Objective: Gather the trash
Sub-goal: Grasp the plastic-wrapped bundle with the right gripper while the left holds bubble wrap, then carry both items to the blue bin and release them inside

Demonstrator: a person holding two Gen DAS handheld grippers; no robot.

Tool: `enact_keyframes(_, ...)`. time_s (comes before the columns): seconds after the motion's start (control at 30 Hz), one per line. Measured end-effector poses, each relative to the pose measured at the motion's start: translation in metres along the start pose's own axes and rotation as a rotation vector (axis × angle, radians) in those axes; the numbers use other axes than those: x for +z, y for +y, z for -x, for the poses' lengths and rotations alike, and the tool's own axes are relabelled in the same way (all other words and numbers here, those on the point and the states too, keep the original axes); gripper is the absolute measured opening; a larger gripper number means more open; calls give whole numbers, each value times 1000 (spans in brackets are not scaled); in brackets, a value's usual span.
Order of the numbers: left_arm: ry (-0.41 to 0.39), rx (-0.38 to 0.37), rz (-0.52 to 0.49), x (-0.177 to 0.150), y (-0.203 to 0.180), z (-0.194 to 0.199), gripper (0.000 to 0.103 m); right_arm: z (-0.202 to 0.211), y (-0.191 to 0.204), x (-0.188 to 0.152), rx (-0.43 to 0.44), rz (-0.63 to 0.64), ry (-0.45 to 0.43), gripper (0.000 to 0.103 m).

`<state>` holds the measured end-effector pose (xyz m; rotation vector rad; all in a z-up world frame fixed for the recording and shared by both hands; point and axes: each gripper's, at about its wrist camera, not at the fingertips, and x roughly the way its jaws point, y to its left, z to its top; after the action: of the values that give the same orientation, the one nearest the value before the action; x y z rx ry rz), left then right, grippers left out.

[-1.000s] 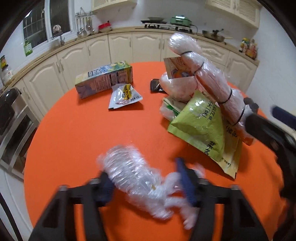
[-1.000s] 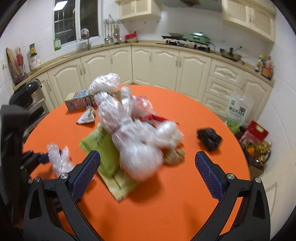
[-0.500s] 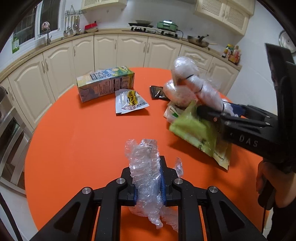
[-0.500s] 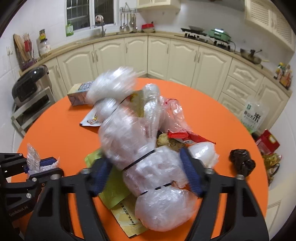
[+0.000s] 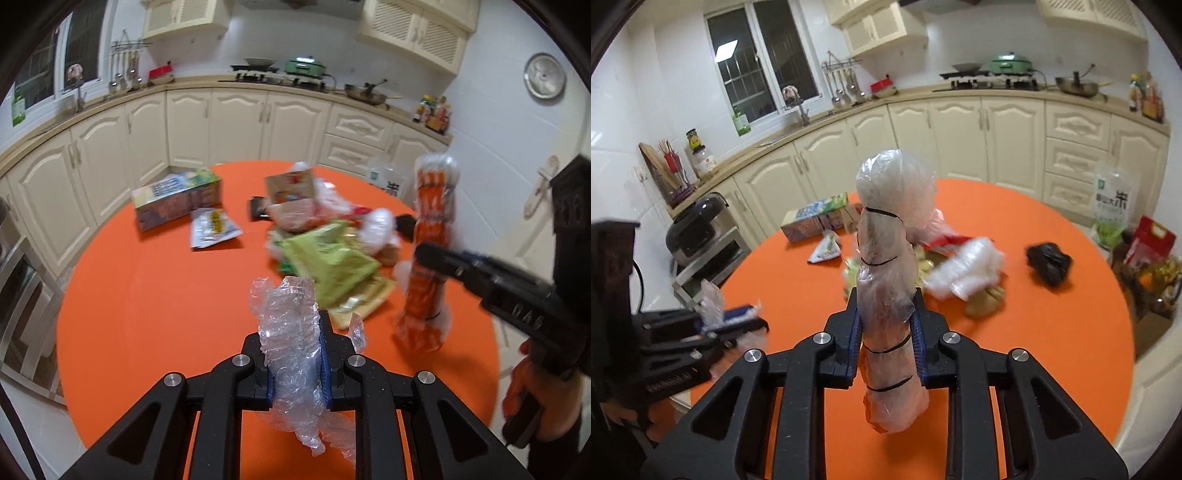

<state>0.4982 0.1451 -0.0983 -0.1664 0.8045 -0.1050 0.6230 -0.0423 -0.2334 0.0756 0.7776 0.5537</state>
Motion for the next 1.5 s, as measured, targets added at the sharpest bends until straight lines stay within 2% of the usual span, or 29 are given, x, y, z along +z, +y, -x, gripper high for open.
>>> enact_keyframes(0.2,-11,-34,-78,-4,-55,15,14,63,-24,-36,16,-65,-60,22)
enact_keyframes(0.37,1,-83,-178,-10,-127,14,15,136,-56,-73,-43,-120,-124,23)
enact_keyframes(0.57,59,-176,-318,-29,-237,-8,15,218,-110,-124,-228,-185,-167,23)
enact_keyframes(0.73,145,-234,-412,-49,-313,-55,15,257,-156,-164,-363,-252,-156,23)
enact_keyframes(0.83,200,-239,-461,-63,-354,-90,15,267,-184,-183,-414,-288,-134,22)
enact_keyframes(1.03,282,-219,-527,-77,-411,-148,15,261,-223,-205,-523,-332,-89,22)
enact_keyframes(1.23,318,-193,-564,-76,-449,-199,19,249,-245,-212,-539,-353,-68,22)
enact_keyframes(1.33,346,-176,-575,-83,-466,-221,31,246,-253,-216,-547,-359,-59,22)
enact_keyframes(1.4,354,-170,-575,-87,-473,-230,49,245,-256,-216,-543,-364,-59,22)
enact_keyframes(1.5,343,-164,-559,-84,-476,-243,57,241,-262,-217,-534,-366,-57,22)
